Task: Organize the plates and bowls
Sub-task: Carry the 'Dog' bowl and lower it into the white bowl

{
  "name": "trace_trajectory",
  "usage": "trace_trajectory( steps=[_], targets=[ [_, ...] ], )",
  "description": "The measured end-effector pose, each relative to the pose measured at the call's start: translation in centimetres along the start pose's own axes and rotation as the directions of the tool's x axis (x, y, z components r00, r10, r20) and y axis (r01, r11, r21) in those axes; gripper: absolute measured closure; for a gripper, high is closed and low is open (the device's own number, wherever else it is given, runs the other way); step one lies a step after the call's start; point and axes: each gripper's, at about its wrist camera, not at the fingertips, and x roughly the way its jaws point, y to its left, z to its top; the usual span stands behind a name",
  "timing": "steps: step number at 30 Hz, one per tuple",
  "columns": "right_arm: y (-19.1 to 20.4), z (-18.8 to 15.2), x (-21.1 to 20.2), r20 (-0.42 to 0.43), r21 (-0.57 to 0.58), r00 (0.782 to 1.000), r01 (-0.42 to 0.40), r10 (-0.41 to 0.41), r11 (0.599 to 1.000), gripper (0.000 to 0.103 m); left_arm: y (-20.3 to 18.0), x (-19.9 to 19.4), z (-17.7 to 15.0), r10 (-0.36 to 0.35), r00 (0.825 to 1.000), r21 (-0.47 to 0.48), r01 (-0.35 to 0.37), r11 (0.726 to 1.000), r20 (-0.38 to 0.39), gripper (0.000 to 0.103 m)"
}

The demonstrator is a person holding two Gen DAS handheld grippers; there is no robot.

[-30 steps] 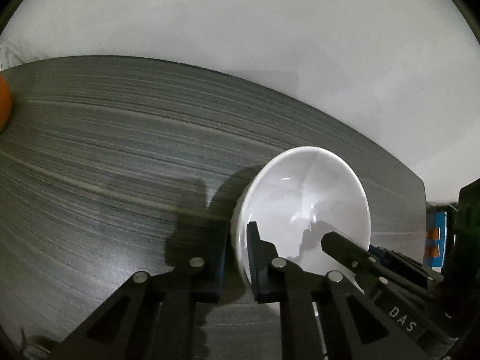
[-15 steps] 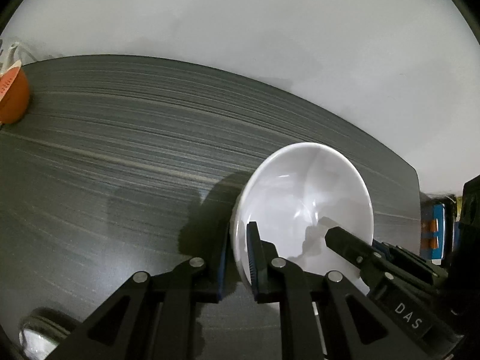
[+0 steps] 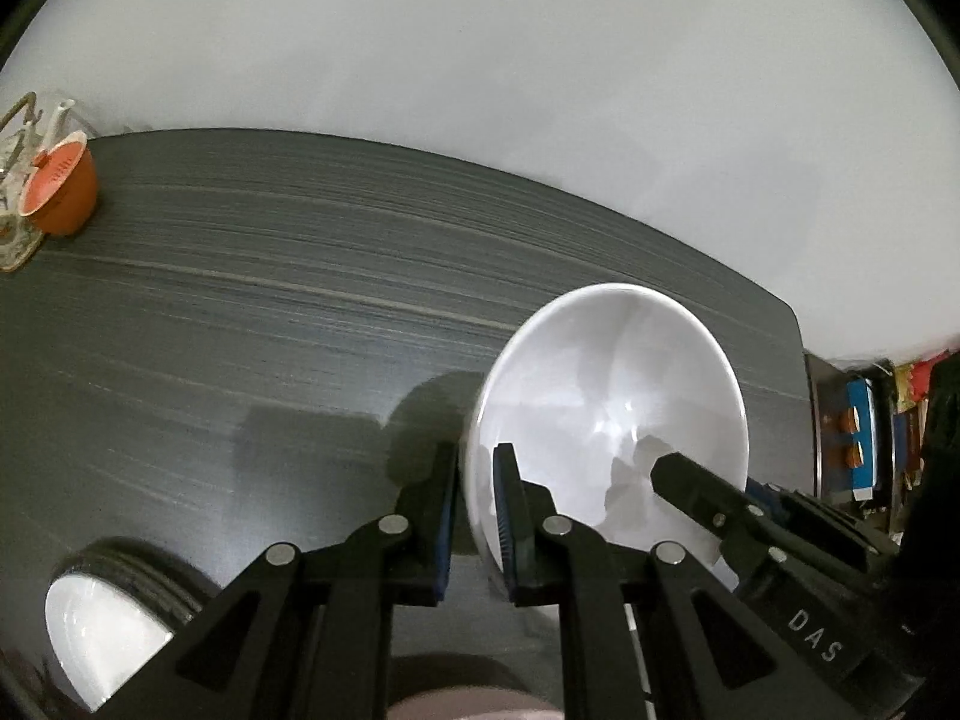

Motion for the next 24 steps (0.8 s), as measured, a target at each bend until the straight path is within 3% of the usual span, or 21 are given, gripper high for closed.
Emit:
trace_trajectory(
  steps=[14, 24],
  targets=[
    [2.8, -6.8, -5.5, 0.022, -0.007, 1.0, -0.019, 0.019, 1.0, 0.084, 0.5, -6.1, -5.3, -0.012, 0.999, -0.005, 0.012, 1.0, 0.036, 0.091],
    [4.2, -13.0, -6.9, 0.0, 0.003, 0.999, -0.046, 0.046, 0.999, 0.083, 1.1, -7.4, -12.2, -0.011, 1.0, -0.015, 0.011, 1.0, 0.007, 0.091]
  ],
)
